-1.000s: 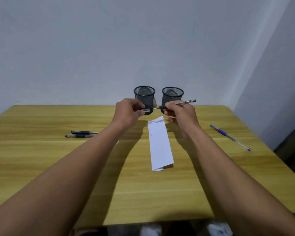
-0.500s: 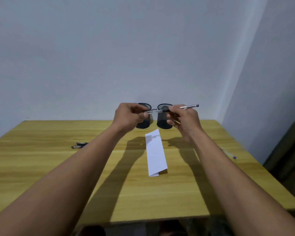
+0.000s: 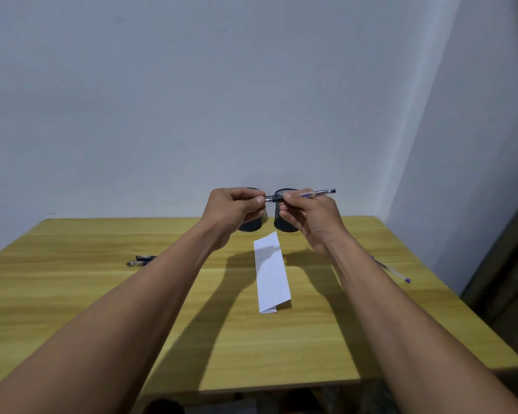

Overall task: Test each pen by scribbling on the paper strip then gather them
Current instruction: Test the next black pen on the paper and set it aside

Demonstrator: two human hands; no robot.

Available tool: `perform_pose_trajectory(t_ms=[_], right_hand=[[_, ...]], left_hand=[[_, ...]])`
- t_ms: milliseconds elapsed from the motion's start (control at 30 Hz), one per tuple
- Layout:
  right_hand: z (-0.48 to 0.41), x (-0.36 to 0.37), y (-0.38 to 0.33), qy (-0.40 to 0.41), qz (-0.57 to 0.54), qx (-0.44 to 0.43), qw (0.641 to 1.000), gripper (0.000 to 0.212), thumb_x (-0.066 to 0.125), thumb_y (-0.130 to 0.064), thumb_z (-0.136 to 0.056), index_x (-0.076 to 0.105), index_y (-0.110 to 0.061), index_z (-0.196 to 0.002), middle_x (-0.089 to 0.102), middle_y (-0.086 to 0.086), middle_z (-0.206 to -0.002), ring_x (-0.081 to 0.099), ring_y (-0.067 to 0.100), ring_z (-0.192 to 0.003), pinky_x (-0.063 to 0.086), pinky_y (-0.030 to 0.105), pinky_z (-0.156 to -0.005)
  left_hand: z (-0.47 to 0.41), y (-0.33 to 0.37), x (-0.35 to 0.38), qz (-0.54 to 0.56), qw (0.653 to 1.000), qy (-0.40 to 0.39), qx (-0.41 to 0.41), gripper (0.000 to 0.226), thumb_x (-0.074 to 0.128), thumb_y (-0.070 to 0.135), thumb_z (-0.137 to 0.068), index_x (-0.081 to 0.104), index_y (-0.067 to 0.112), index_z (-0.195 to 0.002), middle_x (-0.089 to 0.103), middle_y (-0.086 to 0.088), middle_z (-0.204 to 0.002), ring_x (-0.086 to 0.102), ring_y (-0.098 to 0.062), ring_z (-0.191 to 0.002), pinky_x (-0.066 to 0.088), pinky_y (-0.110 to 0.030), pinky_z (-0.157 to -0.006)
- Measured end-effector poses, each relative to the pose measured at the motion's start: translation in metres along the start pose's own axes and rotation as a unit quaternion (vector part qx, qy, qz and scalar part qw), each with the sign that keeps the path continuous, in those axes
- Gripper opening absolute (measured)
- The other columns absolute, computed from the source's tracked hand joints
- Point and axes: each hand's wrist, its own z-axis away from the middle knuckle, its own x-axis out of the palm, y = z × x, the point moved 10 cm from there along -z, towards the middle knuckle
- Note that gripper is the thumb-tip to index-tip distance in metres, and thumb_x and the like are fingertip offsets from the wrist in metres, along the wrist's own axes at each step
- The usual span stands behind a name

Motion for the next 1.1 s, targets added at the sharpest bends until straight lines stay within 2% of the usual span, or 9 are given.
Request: perform_pose_trajectory(t_ms=[200, 333, 433, 567, 700, 833, 933, 1000, 1100], right_hand=[[0.002, 0.004, 0.0, -0.015, 0.024, 0.009, 1.0, 0.006, 0.071, -0.003, -0.091, 0.07, -0.001, -0.097, 0.072, 0.01, -0.074, 0.071, 0.015, -0.065, 0.063, 0.026, -0.069], [0.005, -0.006, 0.0, -0.021, 0.08, 0.026, 0.996, 0.011, 0.074, -0.011, -0.089, 0.074, -0.008, -0.099, 0.073, 0.007, -0.087, 0.07, 0.017, -0.08, 0.059, 0.028, -0.065], [0.003, -0.021, -0.016, -0.013, 0.176, -0.009, 0.984, 0.007, 0.078, -0.01, -0.085, 0.08, -0.013, -0.091, 0.073, 0.005, -0.086, 0.068, 0.014, -0.078, 0.055, 0.029, -0.067], [0.008, -0.023, -0.033, -0.031, 0.403, -0.077, 0.912, 0.006, 0.08, -0.014, -0.083, 0.082, -0.017, -0.087, 0.077, -0.001, -0.082, 0.064, 0.0, -0.07, 0.047, 0.016, -0.064], [0.015, -0.033, -0.033, -0.028, 0.514, -0.104, 0.851, 0.005, 0.078, -0.021, -0.084, 0.082, -0.023, -0.086, 0.078, -0.005, -0.083, 0.07, 0.013, -0.085, 0.053, 0.031, -0.079], [0.031, -0.067, -0.035, 0.033, 0.545, -0.1, 0.832, 0.008, 0.074, -0.023, -0.089, 0.081, -0.02, -0.09, 0.077, 0.002, -0.087, 0.071, 0.021, -0.088, 0.054, 0.033, -0.077], [0.042, -0.096, -0.028, 0.081, 0.57, -0.082, 0.814, 0.009, 0.071, -0.023, -0.09, 0.079, -0.019, -0.088, 0.076, 0.003, -0.087, 0.07, 0.022, -0.084, 0.05, 0.029, -0.068], [0.048, -0.111, -0.017, 0.108, 0.598, -0.064, 0.791, 0.011, 0.069, -0.024, -0.092, 0.078, -0.021, -0.085, 0.075, 0.001, -0.086, 0.068, 0.023, -0.084, 0.05, 0.032, -0.07], [0.056, -0.125, 0.006, 0.153, 0.636, -0.043, 0.755, 0.017, 0.064, -0.024, -0.094, 0.079, -0.019, -0.09, 0.075, 0.006, -0.09, 0.068, 0.03, -0.087, 0.052, 0.033, -0.072]], left_hand=[[0.003, 0.002, -0.004, -0.018, 1.0, 0.002, 0.004, 0.007, 0.07, -0.003, -0.088, 0.074, 0.001, -0.091, 0.072, -0.014, -0.092, 0.071, -0.019, -0.08, 0.058, -0.022, -0.074], [0.004, 0.003, -0.012, -0.047, 0.999, 0.012, 0.006, 0.007, 0.068, -0.003, -0.089, 0.073, 0.002, -0.09, 0.069, -0.01, -0.084, 0.067, -0.019, -0.075, 0.059, -0.022, -0.071], [0.003, 0.002, -0.013, -0.059, 0.998, 0.011, 0.009, 0.007, 0.068, -0.002, -0.09, 0.072, 0.003, -0.09, 0.068, -0.007, -0.083, 0.066, -0.018, -0.074, 0.059, -0.023, -0.073], [0.004, 0.001, -0.004, -0.081, 0.996, 0.011, 0.024, 0.009, 0.067, -0.002, -0.09, 0.072, 0.005, -0.089, 0.068, -0.007, -0.083, 0.066, -0.019, -0.075, 0.06, -0.025, -0.074], [0.003, -0.009, 0.011, -0.125, 0.992, 0.006, 0.033, 0.014, 0.068, 0.006, -0.091, 0.071, 0.005, -0.105, 0.07, -0.009, -0.09, 0.066, -0.021, -0.077, 0.059, -0.04, -0.084], [0.02, -0.007, 0.04, -0.334, 0.933, 0.021, 0.13, 0.036, 0.064, 0.034, -0.093, 0.066, 0.016, -0.125, 0.072, 0.0, -0.115, 0.066, -0.016, -0.106, 0.05, -0.033, -0.098], [0.039, -0.013, 0.063, -0.397, 0.897, 0.013, 0.195, 0.041, 0.052, 0.036, -0.1, 0.062, 0.014, -0.133, 0.066, -0.005, -0.13, 0.059, -0.021, -0.122, 0.046, -0.035, -0.102], [0.044, -0.036, 0.075, -0.465, 0.866, -0.019, 0.183, 0.048, 0.042, 0.04, -0.104, 0.052, 0.014, -0.143, 0.054, -0.009, -0.146, 0.043, -0.026, -0.139, 0.036, -0.04, -0.111], [0.048, -0.087, 0.09, -0.603, 0.785, -0.099, 0.102, 0.062, 0.026, 0.053, -0.103, 0.029, 0.02, -0.155, 0.02, -0.014, -0.164, 0.007, -0.033, -0.153, 0.011, -0.057, -0.121]])
